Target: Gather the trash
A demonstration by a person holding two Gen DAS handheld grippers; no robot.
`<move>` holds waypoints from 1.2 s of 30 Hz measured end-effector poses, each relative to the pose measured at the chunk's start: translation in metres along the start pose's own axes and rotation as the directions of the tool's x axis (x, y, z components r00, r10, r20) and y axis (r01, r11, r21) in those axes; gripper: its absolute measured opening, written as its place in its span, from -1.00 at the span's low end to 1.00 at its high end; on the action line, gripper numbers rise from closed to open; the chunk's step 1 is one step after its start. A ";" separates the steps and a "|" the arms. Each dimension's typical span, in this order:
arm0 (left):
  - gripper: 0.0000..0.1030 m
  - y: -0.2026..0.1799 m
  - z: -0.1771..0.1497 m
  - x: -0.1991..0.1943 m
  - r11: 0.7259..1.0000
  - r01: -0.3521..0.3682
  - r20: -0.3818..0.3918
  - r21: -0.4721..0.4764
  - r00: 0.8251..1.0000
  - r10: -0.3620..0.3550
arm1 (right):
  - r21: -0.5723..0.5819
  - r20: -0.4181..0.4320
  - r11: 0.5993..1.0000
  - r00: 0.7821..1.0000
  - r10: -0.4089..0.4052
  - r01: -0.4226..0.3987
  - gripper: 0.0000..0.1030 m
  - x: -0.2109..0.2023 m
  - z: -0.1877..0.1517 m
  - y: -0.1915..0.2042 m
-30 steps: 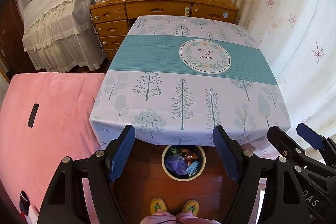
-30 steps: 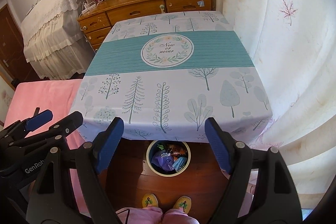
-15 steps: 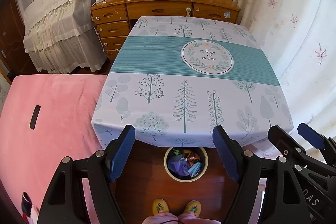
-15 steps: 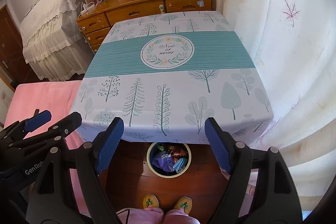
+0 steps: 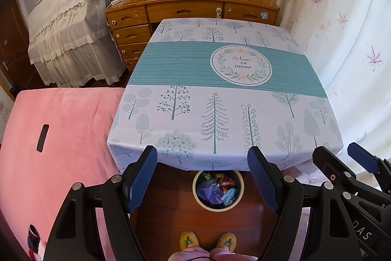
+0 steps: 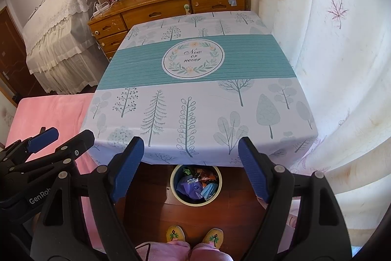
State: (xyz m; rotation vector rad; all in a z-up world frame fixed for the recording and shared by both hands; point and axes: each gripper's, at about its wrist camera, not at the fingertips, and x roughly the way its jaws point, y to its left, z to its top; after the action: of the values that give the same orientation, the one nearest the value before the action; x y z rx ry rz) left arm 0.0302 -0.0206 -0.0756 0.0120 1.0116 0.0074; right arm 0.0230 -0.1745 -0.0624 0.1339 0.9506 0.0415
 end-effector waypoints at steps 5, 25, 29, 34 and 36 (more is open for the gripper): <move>0.51 -0.001 0.000 0.000 1.000 -0.002 0.000 0.002 1.000 0.002 | 0.007 -0.002 1.000 1.000 -0.004 0.004 0.50 0.003 -0.003 0.000; 0.51 -0.003 0.001 0.000 1.000 -0.011 -0.005 0.002 1.000 0.011 | 0.009 -0.005 1.000 1.000 -0.003 0.003 0.50 0.003 -0.006 -0.004; 0.51 -0.001 0.001 0.000 1.000 -0.012 -0.006 0.005 1.000 0.012 | 0.011 -0.004 1.000 1.000 -0.005 0.005 0.50 0.002 -0.010 -0.003; 0.51 0.013 -0.002 -0.001 1.000 -0.018 -0.009 0.004 1.000 0.018 | 0.014 -0.005 1.000 1.000 -0.003 0.003 0.50 0.001 -0.016 -0.002; 0.51 0.021 -0.004 -0.001 1.000 -0.018 -0.010 0.005 1.000 0.018 | 0.015 -0.005 1.000 1.000 -0.003 0.003 0.50 0.000 -0.020 -0.001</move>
State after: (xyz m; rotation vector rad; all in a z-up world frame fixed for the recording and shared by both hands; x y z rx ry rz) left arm 0.0266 0.0002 -0.0767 0.0259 1.0212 0.0210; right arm 0.0073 -0.1738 -0.0741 0.1464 0.9565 0.0321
